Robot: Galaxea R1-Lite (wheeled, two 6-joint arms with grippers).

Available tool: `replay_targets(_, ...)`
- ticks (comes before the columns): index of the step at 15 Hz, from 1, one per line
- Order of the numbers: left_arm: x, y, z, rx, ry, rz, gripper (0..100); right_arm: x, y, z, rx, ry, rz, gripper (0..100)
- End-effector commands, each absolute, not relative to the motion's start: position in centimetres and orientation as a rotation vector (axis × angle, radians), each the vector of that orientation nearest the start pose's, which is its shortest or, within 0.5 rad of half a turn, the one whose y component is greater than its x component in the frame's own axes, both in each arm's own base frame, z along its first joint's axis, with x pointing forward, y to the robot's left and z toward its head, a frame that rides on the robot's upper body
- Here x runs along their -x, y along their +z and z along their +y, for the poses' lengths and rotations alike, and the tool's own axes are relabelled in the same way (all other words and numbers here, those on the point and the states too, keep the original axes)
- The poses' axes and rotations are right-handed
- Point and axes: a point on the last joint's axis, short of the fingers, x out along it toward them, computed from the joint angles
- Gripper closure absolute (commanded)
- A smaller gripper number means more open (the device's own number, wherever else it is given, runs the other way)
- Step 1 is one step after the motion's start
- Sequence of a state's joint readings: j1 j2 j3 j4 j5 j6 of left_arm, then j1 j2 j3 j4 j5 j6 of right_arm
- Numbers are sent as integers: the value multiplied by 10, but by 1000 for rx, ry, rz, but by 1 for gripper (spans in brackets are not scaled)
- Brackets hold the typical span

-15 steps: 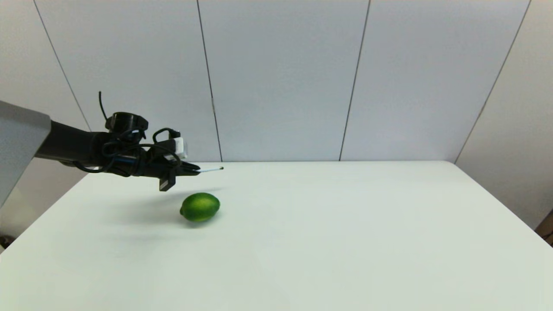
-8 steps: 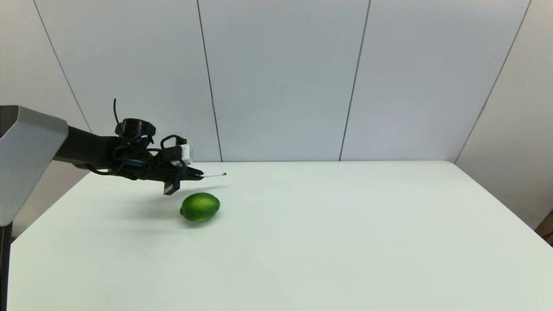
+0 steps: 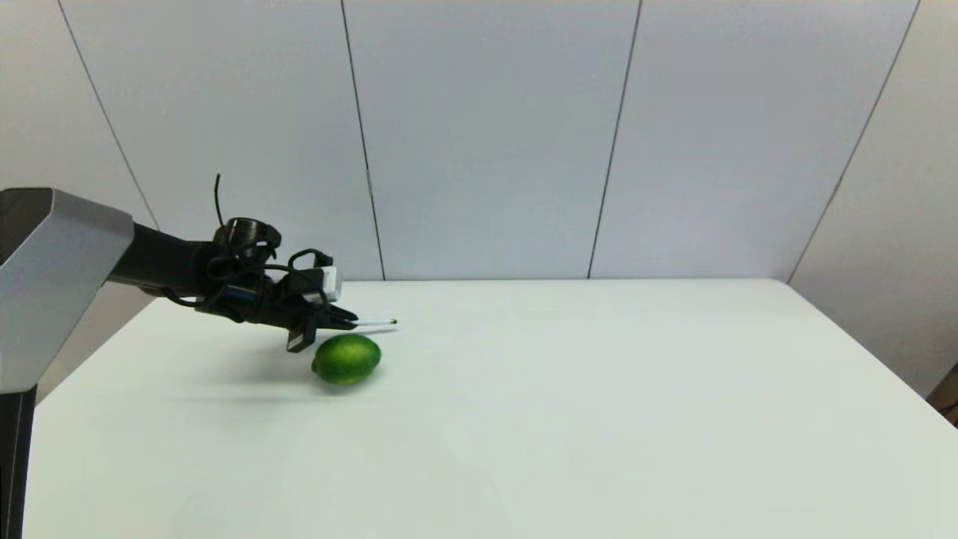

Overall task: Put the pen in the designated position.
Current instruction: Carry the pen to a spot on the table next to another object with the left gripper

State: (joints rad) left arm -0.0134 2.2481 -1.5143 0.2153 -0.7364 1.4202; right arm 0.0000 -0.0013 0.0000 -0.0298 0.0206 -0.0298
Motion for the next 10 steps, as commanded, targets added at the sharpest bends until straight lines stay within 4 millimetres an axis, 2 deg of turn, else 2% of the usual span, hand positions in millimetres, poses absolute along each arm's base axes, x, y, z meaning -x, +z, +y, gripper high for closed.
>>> replay_targets(1,-426,89,-21,-909,-1164,251,100,22,75,0,31,21,-17,0)
replay_targets(10,-435,77,-21,-868,-1165,274,100,22,75,0,31,21,-19,0)
